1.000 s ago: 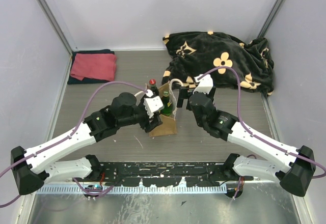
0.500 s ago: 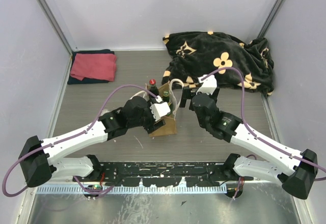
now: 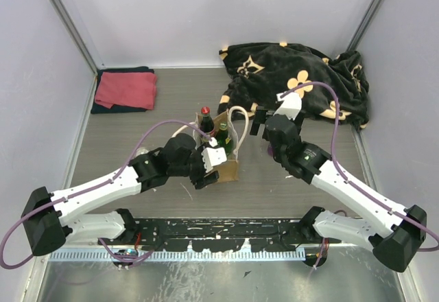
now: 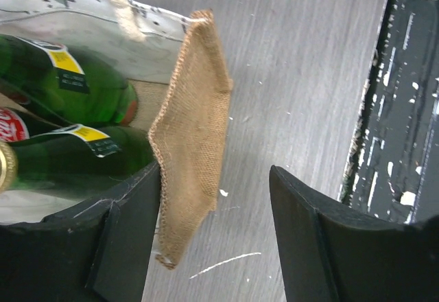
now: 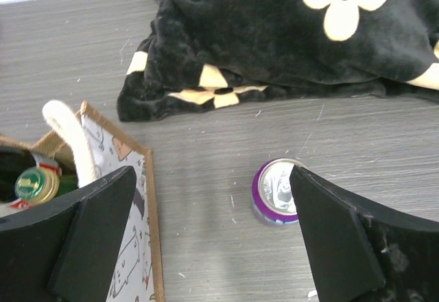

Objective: Place the beverage into the canvas bag

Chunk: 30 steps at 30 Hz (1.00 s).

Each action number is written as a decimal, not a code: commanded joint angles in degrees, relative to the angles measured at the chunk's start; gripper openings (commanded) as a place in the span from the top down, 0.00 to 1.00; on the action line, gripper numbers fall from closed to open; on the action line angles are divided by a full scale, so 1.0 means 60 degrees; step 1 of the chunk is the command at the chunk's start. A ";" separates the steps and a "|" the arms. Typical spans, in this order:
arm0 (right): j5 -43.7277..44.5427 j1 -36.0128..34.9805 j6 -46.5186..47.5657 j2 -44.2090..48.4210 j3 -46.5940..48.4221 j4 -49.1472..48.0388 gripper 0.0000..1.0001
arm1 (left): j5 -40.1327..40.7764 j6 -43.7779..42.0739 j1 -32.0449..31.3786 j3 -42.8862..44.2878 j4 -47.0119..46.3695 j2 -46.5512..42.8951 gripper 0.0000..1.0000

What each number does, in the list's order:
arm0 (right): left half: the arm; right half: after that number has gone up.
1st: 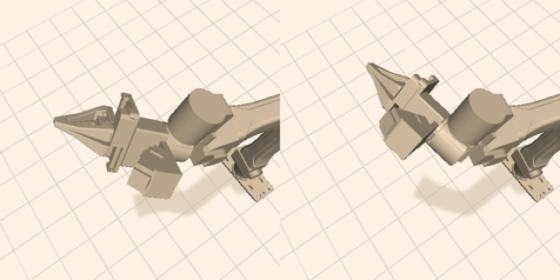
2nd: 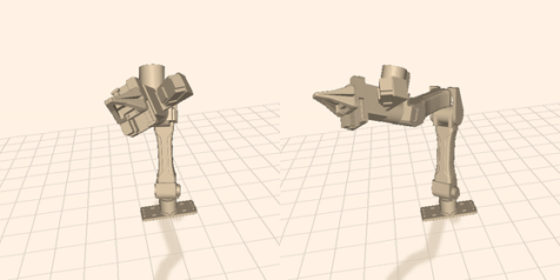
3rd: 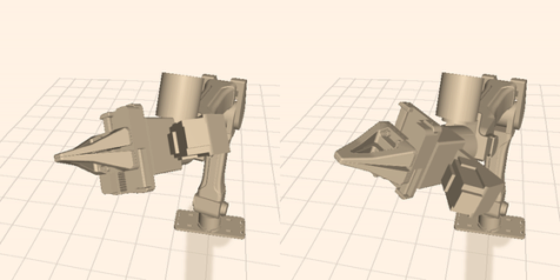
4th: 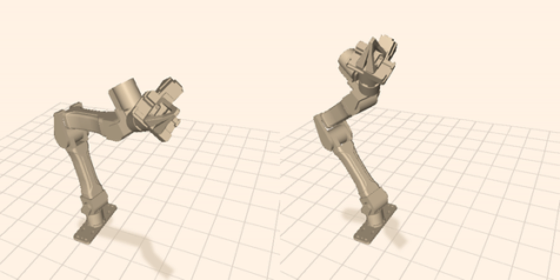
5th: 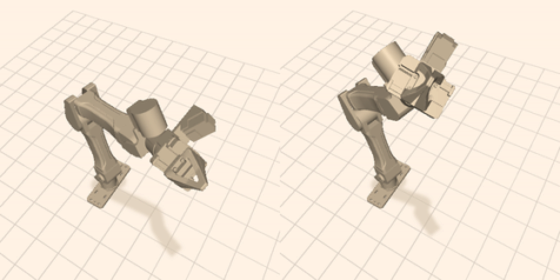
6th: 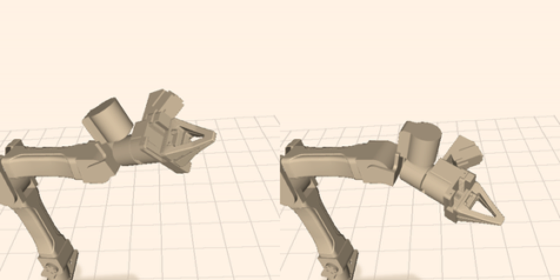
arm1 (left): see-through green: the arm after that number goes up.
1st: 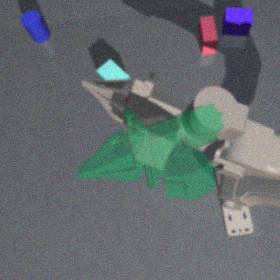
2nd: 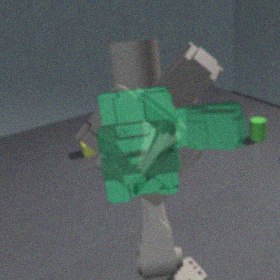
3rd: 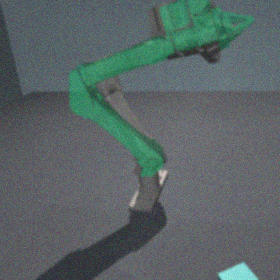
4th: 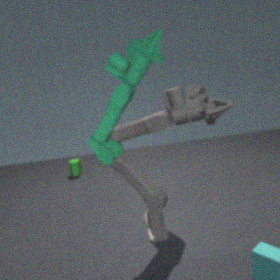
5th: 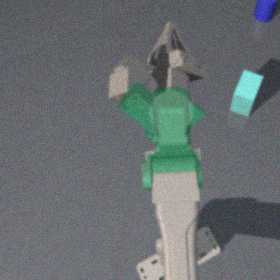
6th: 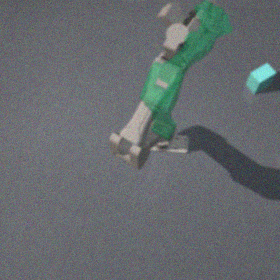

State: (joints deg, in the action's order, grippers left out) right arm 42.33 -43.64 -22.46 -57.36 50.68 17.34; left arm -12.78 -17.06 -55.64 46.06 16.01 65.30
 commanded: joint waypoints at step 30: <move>-0.2794 0.3141 -0.0502 -0.3018 0.0931 0.2237 0.04 | -0.1357 -0.0290 -0.0454 -0.0266 0.1286 -0.0599 0.33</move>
State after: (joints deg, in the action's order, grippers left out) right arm 26.15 -25.02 -24.43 -75.05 55.00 29.80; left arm -17.28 -19.29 -57.23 44.95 20.99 63.44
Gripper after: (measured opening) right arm 0.973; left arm 0.675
